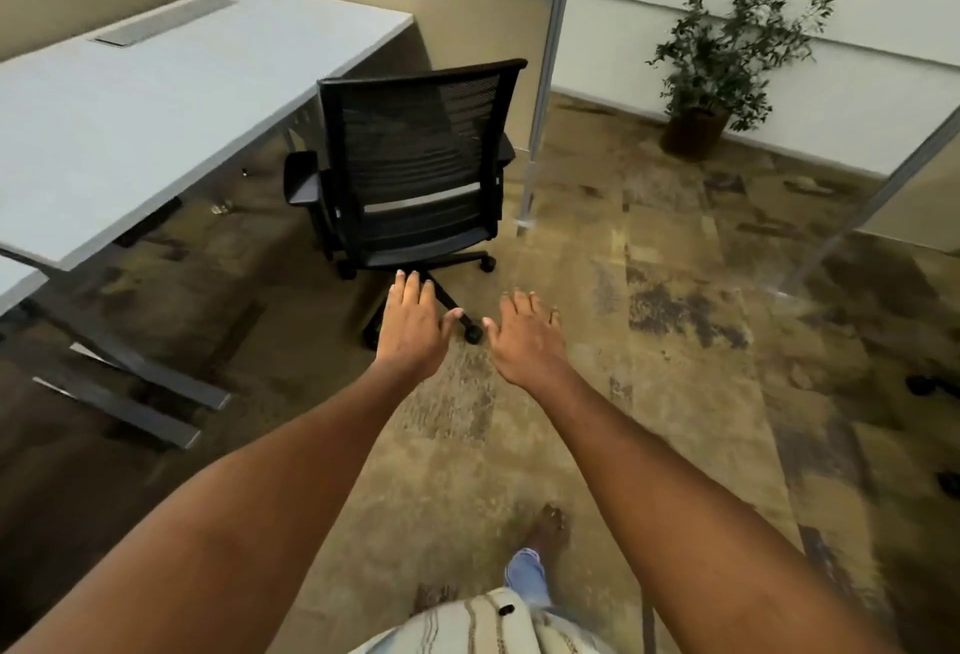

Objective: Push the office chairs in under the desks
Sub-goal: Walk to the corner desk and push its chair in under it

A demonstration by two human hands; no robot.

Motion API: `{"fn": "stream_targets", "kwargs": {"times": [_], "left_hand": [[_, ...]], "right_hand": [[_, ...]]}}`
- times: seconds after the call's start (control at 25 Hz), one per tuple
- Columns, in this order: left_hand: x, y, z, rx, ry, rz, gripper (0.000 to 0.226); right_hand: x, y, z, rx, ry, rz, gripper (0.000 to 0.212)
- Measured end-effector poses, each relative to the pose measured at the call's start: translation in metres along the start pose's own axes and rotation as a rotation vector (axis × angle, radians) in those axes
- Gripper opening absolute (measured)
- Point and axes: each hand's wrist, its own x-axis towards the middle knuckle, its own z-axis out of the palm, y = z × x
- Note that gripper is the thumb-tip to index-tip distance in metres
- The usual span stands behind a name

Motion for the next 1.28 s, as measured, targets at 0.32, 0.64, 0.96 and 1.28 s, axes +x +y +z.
{"fn": "stream_targets", "kwargs": {"times": [0.32, 0.64, 0.96, 1.28], "left_hand": [[0.193, 0.005, -0.037, -0.012, 0.207, -0.194, 0.067], [0.337, -0.03, -0.085, 0.007, 0.395, -0.377, 0.067], [0.459, -0.108, -0.098, 0.116, 0.306, -0.24, 0.078], [0.495, -0.146, -0.069, 0.282, 0.566, -0.29, 0.078]], "right_hand": [[0.205, 0.021, -0.056, 0.075, 0.057, -0.17, 0.065], [0.379, 0.016, -0.109, 0.133, 0.224, -0.24, 0.072], [0.526, 0.004, -0.099, 0.09, 0.227, -0.24, 0.074], [0.595, -0.022, -0.062, 0.312, 0.528, -0.401, 0.057]]}}
